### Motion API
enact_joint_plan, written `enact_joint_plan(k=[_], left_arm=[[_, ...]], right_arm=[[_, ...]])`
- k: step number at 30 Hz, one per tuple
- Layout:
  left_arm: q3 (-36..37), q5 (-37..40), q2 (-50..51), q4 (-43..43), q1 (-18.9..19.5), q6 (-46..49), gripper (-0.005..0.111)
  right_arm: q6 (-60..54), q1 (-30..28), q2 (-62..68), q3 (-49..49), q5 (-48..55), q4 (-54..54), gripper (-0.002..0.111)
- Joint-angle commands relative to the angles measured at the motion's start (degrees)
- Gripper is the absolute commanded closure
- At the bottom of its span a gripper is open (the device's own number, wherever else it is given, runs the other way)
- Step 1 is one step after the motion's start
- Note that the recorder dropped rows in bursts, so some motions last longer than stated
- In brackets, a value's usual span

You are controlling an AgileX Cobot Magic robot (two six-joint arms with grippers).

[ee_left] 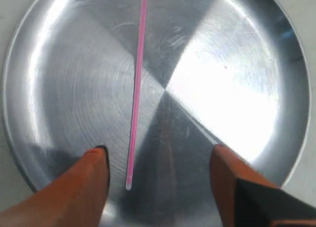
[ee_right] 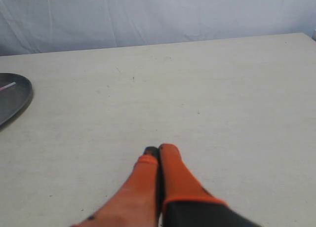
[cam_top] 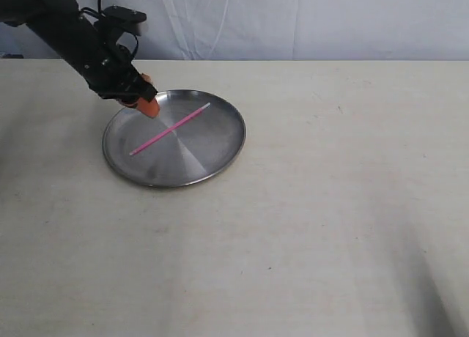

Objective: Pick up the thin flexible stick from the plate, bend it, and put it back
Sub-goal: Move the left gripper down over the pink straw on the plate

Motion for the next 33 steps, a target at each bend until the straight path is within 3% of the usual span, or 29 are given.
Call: enact_joint_plan(k=[1, 21, 23, 24, 26, 33], left_arm=[[-3.34, 1.40, 4.14, 0.76, -0.35, 0.54, 0.049], [-4.44, -1.04, 14.85, 1.72, -0.35, 0.43, 0.052], [-4.44, -0.75, 14.85, 2.07, -0.35, 0.30, 0.064], [-4.44, 0.28, 14.85, 3.03, -0.35, 0.30, 0.078], [-4.44, 1.09, 14.85, 4.68, -0.35, -1.42, 0.094], [-4.44, 3.51, 14.85, 5.27, -0.35, -6.71, 0.107]], right_arm=[[0.00, -0.28, -0.37, 0.21, -0.49, 0.10, 0.109], [0.00, -0.28, -0.37, 0.21, -0.74, -0.08, 0.109], [0.00, -0.28, -0.37, 0.21, -0.74, -0.08, 0.109], [0.00, -0.28, -0.37, 0.21, -0.74, -0.08, 0.109], [0.00, -0.28, -0.37, 0.21, -0.74, -0.08, 0.109], [0.00, -0.28, -0.37, 0.21, -0.49, 0.17, 0.109]])
